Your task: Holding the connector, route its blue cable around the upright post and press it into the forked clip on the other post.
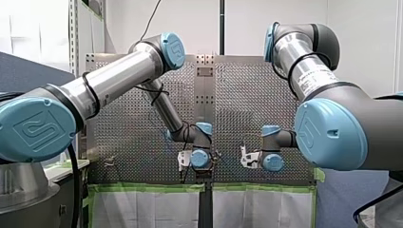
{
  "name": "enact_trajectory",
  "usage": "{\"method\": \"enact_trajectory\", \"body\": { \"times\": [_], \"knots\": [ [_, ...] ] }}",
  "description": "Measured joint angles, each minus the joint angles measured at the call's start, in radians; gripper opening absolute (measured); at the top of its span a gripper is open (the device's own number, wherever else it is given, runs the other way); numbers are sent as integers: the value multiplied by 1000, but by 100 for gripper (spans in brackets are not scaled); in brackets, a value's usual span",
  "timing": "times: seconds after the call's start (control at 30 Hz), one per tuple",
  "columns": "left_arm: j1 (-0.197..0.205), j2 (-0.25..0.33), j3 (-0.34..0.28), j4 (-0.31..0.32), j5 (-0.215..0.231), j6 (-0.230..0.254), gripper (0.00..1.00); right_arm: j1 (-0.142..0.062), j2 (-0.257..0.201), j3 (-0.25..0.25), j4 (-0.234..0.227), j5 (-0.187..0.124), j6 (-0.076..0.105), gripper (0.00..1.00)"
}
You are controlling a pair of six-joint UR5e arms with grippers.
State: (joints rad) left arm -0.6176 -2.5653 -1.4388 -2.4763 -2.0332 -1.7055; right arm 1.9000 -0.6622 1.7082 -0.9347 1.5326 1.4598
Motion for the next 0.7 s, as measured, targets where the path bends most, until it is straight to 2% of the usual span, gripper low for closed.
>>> {"method": "enact_trajectory", "body": {
  "times": [0.2, 0.43, 0.7],
  "knots": [
    [-3, -5, 0, -5, 1, -3, 1, 2, 5, -5, 1, 0, -1, 36],
    [0, -38, 12, -7, -1, -3, 1, 3, 43, -31, 31, 3, -25, 36],
    [7, -43, 57, -43, 0, -5, 1, 1, 50, -44, 39, 4, -27, 36]
  ]
}}
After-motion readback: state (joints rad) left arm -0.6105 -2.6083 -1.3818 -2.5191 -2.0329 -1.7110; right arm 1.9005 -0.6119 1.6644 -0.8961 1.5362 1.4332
